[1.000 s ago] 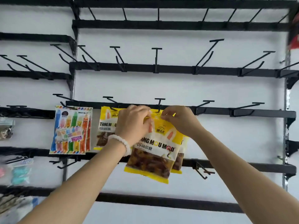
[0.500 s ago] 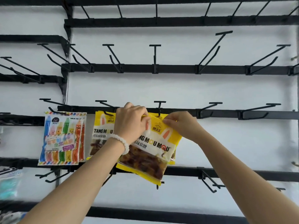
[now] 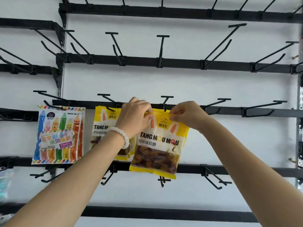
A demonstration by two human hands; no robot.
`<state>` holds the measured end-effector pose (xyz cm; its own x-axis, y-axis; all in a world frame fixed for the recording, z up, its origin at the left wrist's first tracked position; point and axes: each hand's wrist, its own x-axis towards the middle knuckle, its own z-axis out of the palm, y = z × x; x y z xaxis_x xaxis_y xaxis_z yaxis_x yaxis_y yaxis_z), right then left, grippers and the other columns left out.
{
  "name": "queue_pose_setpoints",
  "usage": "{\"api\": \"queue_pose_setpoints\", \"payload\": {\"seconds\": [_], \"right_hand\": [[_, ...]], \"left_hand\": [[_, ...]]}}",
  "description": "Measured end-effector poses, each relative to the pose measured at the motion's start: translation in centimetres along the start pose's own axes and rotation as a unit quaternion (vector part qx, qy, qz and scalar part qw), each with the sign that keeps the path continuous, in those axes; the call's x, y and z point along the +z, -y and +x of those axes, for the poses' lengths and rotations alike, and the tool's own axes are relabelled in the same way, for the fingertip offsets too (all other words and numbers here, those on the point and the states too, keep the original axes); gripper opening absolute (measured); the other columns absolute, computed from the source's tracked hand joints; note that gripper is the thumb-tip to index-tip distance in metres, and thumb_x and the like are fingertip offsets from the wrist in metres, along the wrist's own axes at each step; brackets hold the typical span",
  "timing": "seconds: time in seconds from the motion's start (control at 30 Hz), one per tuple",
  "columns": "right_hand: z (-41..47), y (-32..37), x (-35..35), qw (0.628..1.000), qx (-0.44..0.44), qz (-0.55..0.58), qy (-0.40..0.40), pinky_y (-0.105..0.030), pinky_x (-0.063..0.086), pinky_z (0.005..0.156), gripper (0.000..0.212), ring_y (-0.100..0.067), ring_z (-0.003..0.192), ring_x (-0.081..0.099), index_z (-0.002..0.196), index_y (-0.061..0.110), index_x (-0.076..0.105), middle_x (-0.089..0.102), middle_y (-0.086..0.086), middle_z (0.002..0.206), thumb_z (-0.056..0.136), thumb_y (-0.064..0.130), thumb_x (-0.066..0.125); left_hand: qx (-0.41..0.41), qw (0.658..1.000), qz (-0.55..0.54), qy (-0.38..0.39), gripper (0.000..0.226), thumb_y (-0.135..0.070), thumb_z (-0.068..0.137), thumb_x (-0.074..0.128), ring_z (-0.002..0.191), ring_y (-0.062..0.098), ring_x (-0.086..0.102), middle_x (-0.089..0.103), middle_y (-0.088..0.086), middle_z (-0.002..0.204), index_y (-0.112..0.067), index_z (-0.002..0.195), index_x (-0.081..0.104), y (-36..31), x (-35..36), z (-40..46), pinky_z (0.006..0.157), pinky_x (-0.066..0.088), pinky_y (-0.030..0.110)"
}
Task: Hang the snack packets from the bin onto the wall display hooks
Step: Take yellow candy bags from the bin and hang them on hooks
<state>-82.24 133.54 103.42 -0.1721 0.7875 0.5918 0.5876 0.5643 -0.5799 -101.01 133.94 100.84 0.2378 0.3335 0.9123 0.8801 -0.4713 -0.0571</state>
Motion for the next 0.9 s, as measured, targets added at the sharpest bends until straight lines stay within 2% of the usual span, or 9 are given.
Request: {"api": "queue_pose_setpoints", "payload": {"seconds": [0.07, 0.17, 0.33, 0.57, 0.73, 0.9], "right_hand": [[0.1, -0.1, -0.2, 1.000, 0.010, 0.011, -0.012, -0.024, 0.047, 0.067, 0.010, -0.016, 0.078, 0.060, 0.083, 0.016, 0.064, 0.061, 0.003, 0.079, 0.079, 0.009, 0.070], [0.1, 0.0, -0.6, 0.999, 0.015, 0.044, -0.028, -0.021, 0.047, 0.059, 0.011, -0.015, 0.073, 0.061, 0.075, 0.018, 0.065, 0.063, 0.001, 0.078, 0.078, 0.009, 0.071], [0.3, 0.2, -0.4, 0.998, -0.003, 0.054, -0.041, -0.021, 0.051, 0.065, 0.005, -0.013, 0.076, 0.062, 0.080, 0.018, 0.066, 0.066, 0.002, 0.081, 0.081, 0.014, 0.069], [0.9, 0.2, -0.1, 0.995, -0.027, 0.060, -0.079, -0.017, 0.039, 0.054, 0.010, -0.008, 0.068, 0.053, 0.076, 0.021, 0.065, 0.061, 0.004, 0.075, 0.083, 0.015, 0.067], [1.1, 0.1, 0.2, 0.993, -0.048, 0.051, -0.096, -0.017, 0.039, 0.056, 0.004, -0.007, 0.069, 0.053, 0.081, 0.018, 0.066, 0.060, 0.008, 0.074, 0.084, 0.015, 0.066], [1.2, 0.3, 0.1, 0.990, -0.064, 0.075, -0.105, -0.018, 0.040, 0.057, 0.002, -0.006, 0.067, 0.053, 0.084, 0.016, 0.066, 0.060, 0.009, 0.073, 0.084, 0.015, 0.067]], "left_hand": [[0.011, 1.000, -0.015, 0.023, 0.010, -0.025, 0.086, 0.062, 0.091, 0.010, 0.040, 0.063, -0.007, 0.091, -0.015, 0.084, 0.063, 0.2, 0.1, 0.3, 0.084, 0.037, 0.035], [0.013, 0.999, -0.008, 0.033, 0.011, -0.025, 0.087, 0.061, 0.097, 0.014, 0.045, 0.064, -0.007, 0.093, -0.015, 0.085, 0.063, 0.3, 0.0, 0.7, 0.082, 0.033, 0.033], [0.006, 0.999, 0.050, 0.016, 0.011, -0.030, 0.089, 0.058, 0.101, 0.016, 0.049, 0.065, -0.009, 0.094, -0.020, 0.086, 0.062, 0.5, -0.5, 1.3, 0.086, 0.033, 0.035], [0.022, 0.994, 0.096, 0.040, 0.013, -0.032, 0.088, 0.058, 0.106, 0.017, 0.048, 0.061, -0.010, 0.109, -0.020, 0.085, 0.063, 1.8, -1.4, 1.4, 0.084, 0.033, 0.034], [0.006, 0.997, 0.062, 0.054, 0.012, -0.030, 0.088, 0.059, 0.105, 0.017, 0.048, 0.061, -0.010, 0.109, -0.021, 0.080, 0.061, 2.5, -1.4, 1.3, 0.084, 0.037, 0.036], [-0.006, 0.999, -0.004, 0.043, 0.021, -0.021, 0.086, 0.062, 0.104, 0.018, 0.051, 0.063, -0.007, 0.107, -0.022, 0.068, 0.050, 2.2, -1.8, 1.9, 0.089, 0.042, 0.041]]}}
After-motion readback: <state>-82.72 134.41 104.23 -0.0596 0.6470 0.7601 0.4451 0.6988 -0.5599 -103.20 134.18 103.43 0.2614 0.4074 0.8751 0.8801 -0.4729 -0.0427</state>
